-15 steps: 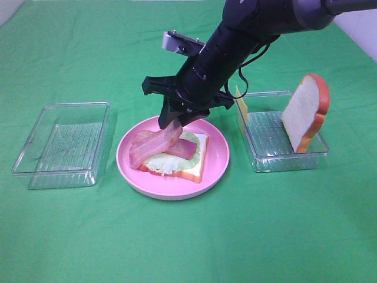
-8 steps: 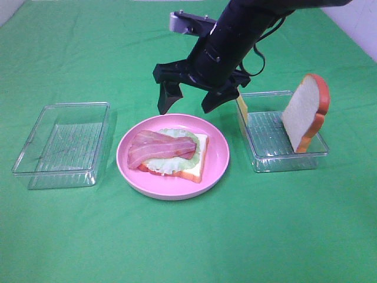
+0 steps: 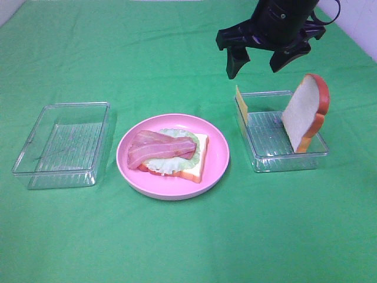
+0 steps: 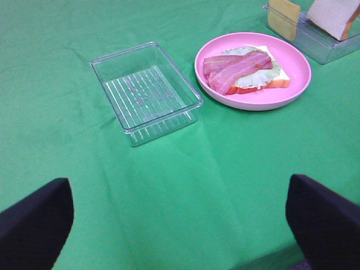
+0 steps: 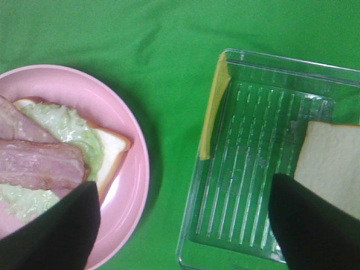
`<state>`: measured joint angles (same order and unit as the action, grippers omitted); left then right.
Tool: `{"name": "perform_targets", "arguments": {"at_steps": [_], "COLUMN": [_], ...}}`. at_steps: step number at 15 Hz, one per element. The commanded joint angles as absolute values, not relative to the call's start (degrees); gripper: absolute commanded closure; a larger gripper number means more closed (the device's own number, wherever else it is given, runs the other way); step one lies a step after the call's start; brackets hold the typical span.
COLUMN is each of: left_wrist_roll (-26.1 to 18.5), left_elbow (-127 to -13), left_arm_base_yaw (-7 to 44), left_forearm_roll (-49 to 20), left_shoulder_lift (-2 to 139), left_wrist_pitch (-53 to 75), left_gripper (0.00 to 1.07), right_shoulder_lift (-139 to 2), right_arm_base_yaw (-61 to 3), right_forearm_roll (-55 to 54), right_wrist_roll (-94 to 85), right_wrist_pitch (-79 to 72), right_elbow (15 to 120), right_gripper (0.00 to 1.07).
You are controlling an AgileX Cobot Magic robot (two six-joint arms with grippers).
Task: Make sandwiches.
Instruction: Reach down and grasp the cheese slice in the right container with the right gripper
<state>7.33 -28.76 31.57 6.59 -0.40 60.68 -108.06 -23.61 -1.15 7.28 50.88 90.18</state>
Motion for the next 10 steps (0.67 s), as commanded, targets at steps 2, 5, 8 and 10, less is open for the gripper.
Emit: {"name": "perform_targets", "arguments": {"at_steps": [2,5,8,10], "left_wrist_roll": [7.05,7.05,7.05,7.05], "left_elbow": [-28.65,-28.65,-28.65,-28.65], "left_arm_base_yaw": [31.57,31.57,31.57,31.57], "left_forearm_roll": [6.53,6.53,6.53,6.53], "left_shoulder_lift": [-1.38,-1.38,-1.38,-1.38], "left_wrist_pitch": [60.16,60.16,60.16,60.16], "left_gripper": [0.10,0.10,0.10,0.10], "right_shoulder_lift": [-110.41,-115.74,-121.07,-124.10], "right_arm_base_yaw": [-22.57,-22.57,-22.57,-22.57], "right_forearm_roll": [-0.69,-0.69,-0.74,-0.74], "right_wrist_roll": [6.99,6.99,7.22,7.22], "right_wrist_pitch": [48.59,48.30,48.53,48.41], "right_elbow": [90.87,94.88,99.47,100.32], "right_gripper": [0.44,0.48,0.52,0.52]}}
